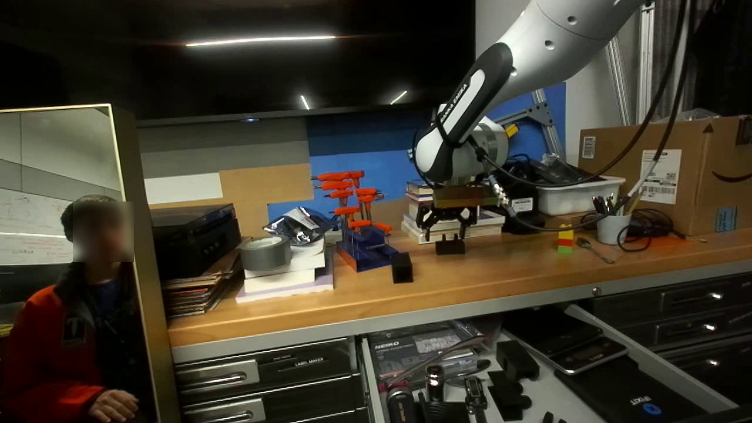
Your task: Put the black objects in the drawer, then close it
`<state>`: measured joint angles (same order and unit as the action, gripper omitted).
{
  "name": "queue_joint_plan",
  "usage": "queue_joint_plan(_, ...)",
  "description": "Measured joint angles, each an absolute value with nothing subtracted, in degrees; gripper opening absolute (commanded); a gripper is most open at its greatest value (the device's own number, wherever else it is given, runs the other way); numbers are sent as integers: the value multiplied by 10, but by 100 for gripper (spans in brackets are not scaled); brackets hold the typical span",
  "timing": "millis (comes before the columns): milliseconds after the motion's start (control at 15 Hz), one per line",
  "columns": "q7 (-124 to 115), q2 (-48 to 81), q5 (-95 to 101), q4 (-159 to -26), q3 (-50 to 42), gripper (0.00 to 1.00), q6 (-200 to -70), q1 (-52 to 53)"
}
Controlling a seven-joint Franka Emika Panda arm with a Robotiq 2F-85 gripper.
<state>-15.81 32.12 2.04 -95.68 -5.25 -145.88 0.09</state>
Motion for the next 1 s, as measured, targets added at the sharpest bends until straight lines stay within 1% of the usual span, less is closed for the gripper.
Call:
queue_joint_plan(400, -163, 363, 20, -902, -73, 100, -1458, 8)
queue_joint_plan(1000, -172, 381, 21, -878, -97, 100, -1456, 9)
